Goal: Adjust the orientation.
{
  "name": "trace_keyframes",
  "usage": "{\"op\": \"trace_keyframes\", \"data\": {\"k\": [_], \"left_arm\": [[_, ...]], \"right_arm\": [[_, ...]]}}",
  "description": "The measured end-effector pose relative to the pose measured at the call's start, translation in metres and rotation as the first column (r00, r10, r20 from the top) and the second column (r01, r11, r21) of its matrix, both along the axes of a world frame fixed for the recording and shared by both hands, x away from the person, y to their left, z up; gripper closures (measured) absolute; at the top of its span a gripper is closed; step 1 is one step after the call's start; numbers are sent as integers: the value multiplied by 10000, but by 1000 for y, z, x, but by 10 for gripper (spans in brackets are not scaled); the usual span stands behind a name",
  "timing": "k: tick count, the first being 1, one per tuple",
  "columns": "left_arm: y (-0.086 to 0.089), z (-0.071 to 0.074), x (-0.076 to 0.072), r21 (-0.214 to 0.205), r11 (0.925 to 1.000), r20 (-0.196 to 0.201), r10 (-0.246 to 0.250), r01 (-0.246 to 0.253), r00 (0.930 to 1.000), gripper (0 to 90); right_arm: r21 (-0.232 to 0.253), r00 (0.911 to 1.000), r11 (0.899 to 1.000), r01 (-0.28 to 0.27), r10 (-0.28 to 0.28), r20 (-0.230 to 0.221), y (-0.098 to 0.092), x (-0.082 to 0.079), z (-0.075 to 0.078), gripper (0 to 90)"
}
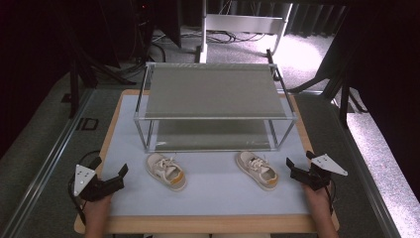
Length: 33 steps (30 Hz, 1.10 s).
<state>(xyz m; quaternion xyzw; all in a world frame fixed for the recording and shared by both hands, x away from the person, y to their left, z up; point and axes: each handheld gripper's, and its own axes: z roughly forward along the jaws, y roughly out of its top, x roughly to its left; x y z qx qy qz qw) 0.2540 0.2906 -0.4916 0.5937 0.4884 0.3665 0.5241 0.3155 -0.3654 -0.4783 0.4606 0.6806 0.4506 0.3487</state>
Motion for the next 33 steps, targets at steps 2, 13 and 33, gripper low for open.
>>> {"op": "trace_keyframes", "data": {"k": [2,13,33], "left_arm": [[0,0,0,-24,10000,8,-42,43,10000,9],[3,2,1,-179,9952,-516,-966,958,9940,9],[-28,30,16,1484,8622,-4471,-3783,4843,8105,9]], "right_arm": [[16,10000,10000,1,-1,23,0,0,0,147],[-85,10000,10000,22,-22,36,1,0,0,147],[-52,10000,10000,39,-39,23,0,0,0,147]]}}
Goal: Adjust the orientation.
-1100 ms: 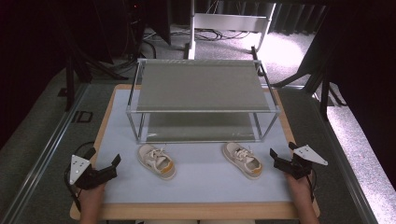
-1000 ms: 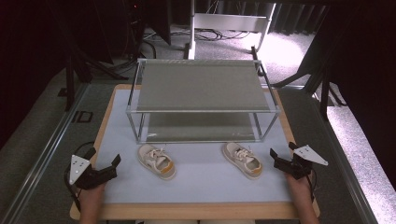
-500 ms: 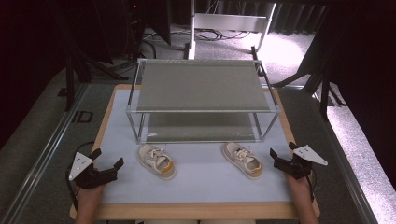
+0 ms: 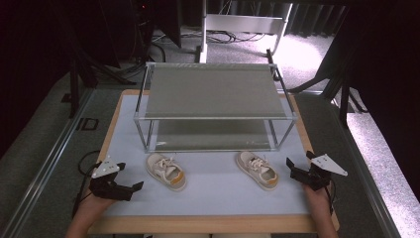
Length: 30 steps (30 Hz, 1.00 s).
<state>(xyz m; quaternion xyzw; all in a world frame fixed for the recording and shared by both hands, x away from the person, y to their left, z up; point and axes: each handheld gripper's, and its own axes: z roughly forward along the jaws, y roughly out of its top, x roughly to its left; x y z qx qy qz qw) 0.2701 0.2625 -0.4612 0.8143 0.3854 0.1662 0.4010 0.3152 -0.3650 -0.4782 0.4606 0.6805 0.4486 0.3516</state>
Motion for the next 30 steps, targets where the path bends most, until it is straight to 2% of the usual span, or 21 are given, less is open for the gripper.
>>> {"op": "trace_keyframes", "data": {"k": [1,2,3,6,7,8,10,12,16,17,18,19,20,21,22,23,24,25,26,27,30], "left_arm": [[-3,1,2,404,9991,-277,-117,128,9995,9],[-4,2,2,633,9978,-469,-161,191,9988,9],[-7,3,3,1040,9943,-650,-167,234,9977,9],[-13,5,7,1723,9847,-1193,-52,259,9928,10],[-14,6,8,1905,9813,-1361,-19,280,9907,11],[-16,7,10,1965,9797,-1698,-59,398,9855,21],[-18,9,11,2229,9736,-1923,-50,487,9813,21],[-20,12,13,2237,9722,-2366,-143,688,9715,21],[-24,14,16,2973,9494,-3214,-6,1015,9469,22],[-25,15,17,3219,9413,-3262,92,1019,9453,22],[-25,15,17,3219,9413,-3262,92,1019,9453,22],[-26,17,19,3436,9314,-3826,218,1204,9237,22],[-26,18,19,3548,9254,-4095,255,1334,9120,22],[-27,19,20,3599,9210,-4430,281,1490,8961,22],[-28,19,20,3820,9102,-4574,358,1600,8885,22],[-29,21,20,3946,9044,-4684,460,1623,8823,22],[-29,21,20,3946,9044,-4684,460,1623,8823,22],[-32,25,20,3959,9007,-4880,412,1790,8718,22],[-32,26,20,3942,9010,-4889,385,1813,8715,22],[-33,28,20,3855,9056,-4879,374,1769,8721,22],[-39,35,20,3728,9055,-4930,82,2028,8700,22]], "right_arm": [[2,10000,10000,7,-7,1,0,0,0,147],[3,10000,10000,9,-9,2,0,0,0,148],[-3,10000,10000,7,-7,0,0,0,0,147],[-28,10000,10000,8,-8,2,0,0,0,147],[-34,10000,10000,9,-9,1,1,0,0,147],[-37,10000,10000,10,-10,-2,1,0,0,147],[-49,10000,10000,8,-8,2,1,0,0,147],[-46,10000,10000,8,-8,17,1,0,0,147],[-43,10000,10000,7,-7,17,1,0,0,147],[-55,10000,10000,1,-1,20,1,0,0,147],[-55,10000,10000,1,-1,20,1,0,0,147],[-56,10000,10000,0,0,17,1,0,0,147],[-67,10000,10000,1,-1,19,1,0,0,148],[-74,10000,10000,7,-7,4,1,0,0,148],[-99,10000,10000,7,-7,-4,1,0,0,147],[-110,10000,9999,9,-9,-11,1,0,0,148],[-110,10000,9999,9,-9,-11,1,0,0,148],[-124,10000,9999,8,-8,-13,2,0,0,147],[-125,10000,9999,7,-6,4,2,0,0,148],[-121,10000,9999,6,-6,1,1,0,0,148],[-111,10000,9999,8,-8,3,1,0,0,148]]}}
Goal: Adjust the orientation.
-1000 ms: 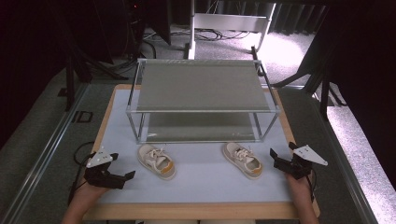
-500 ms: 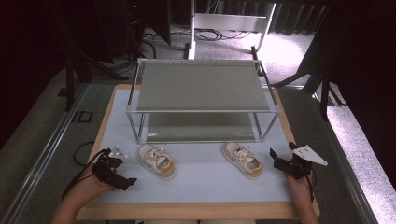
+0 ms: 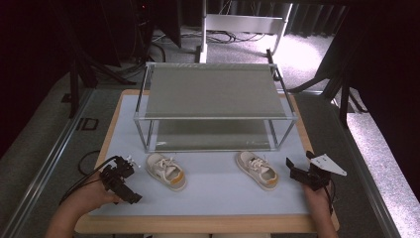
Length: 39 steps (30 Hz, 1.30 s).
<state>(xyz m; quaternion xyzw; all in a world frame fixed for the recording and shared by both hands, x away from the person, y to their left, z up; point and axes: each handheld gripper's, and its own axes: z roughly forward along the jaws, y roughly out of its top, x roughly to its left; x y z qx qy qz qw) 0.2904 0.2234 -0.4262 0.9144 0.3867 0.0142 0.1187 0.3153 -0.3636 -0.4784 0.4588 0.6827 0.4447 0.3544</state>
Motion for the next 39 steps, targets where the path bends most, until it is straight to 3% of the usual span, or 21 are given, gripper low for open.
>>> {"op": "trace_keyframes", "data": {"k": [4,6,9,18,21,31,33,35,37,39], "left_arm": [[-13,6,-1,-221,9994,-65,-281,279,9996,23],[-21,9,0,-566,9975,-323,-450,432,9985,23],[-31,13,2,-687,9963,-237,-536,518,9983,23],[-64,27,4,-418,9927,143,-1124,1129,9936,23],[-80,32,6,-480,9858,114,-1603,1607,9870,23],[-117,41,16,-644,9722,348,-2231,2250,9742,23],[-122,39,19,-674,9723,356,-2219,2238,9744,33],[-126,36,23,-468,9780,393,-2018,2035,9786,73],[-127,32,29,-313,9851,474,-1676,1691,9847,181],[-128,28,35,-283,9871,320,-1565,1574,9872,252]], "right_arm": [[-62,10000,10000,-14,14,14,1,0,0,147],[-51,10000,10000,-17,17,14,1,0,0,148],[-24,10000,10000,6,-6,22,0,0,0,148],[-14,10000,10000,-5,5,24,0,0,0,147],[-22,10000,10000,-2,2,29,0,0,0,147],[-21,10000,10000,-6,6,18,0,0,0,148],[-19,10000,10000,-15,15,40,0,0,0,147],[-17,10000,10000,-24,24,26,0,0,0,147],[-21,10000,10000,-29,29,23,0,0,0,147],[-30,10000,10000,-39,39,17,0,0,0,147]]}}
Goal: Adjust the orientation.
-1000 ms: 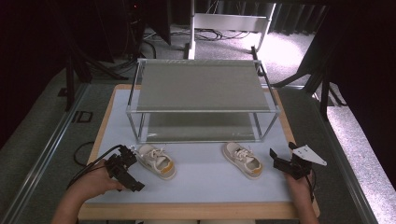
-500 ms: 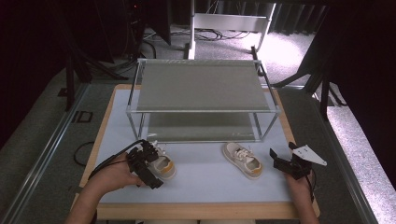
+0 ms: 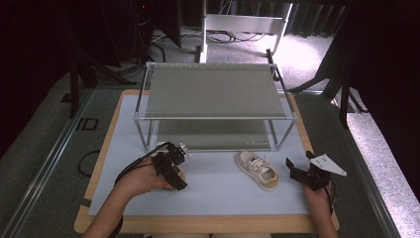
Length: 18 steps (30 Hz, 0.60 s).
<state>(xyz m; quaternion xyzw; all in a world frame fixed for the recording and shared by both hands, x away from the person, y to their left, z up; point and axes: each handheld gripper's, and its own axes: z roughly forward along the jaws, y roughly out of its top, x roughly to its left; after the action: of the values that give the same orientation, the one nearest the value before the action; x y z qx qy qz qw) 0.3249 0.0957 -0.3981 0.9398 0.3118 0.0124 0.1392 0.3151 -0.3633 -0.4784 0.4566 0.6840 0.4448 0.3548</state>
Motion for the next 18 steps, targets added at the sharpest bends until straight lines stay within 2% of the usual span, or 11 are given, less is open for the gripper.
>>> {"op": "trace_keyframes", "data": {"k": [3,4,6,9,12,13,15,18], "left_arm": [[-2,-4,2,28,10000,-131,29,-28,9999,398],[-5,-9,5,163,9999,-406,12,-6,9992,398],[-7,-13,7,334,9994,-620,-46,67,9981,468],[-9,-19,10,336,9994,-878,-53,83,9961,546],[-10,-24,11,238,9992,-1271,-299,332,9914,660],[-10,-24,11,267,9988,-1264,-371,408,9913,692],[-9,-24,11,219,9990,-1319,-350,382,9906,738],[-7,-23,7,182,9954,-1410,-907,942,9858,754]], "right_arm": [[-6,10000,10000,-3,3,-2,0,0,0,148],[-8,10000,10000,-2,2,1,0,0,0,148],[3,10000,10000,3,-3,-3,0,0,0,149],[-3,10000,10000,1,-1,-4,0,0,0,149],[-13,10000,10000,-2,2,-4,0,0,0,150],[-7,10000,10000,-3,3,-5,0,0,0,150],[-5,10000,10000,-2,2,-2,0,0,0,150],[-12,10000,10000,2,-2,-3,0,0,0,150]]}}
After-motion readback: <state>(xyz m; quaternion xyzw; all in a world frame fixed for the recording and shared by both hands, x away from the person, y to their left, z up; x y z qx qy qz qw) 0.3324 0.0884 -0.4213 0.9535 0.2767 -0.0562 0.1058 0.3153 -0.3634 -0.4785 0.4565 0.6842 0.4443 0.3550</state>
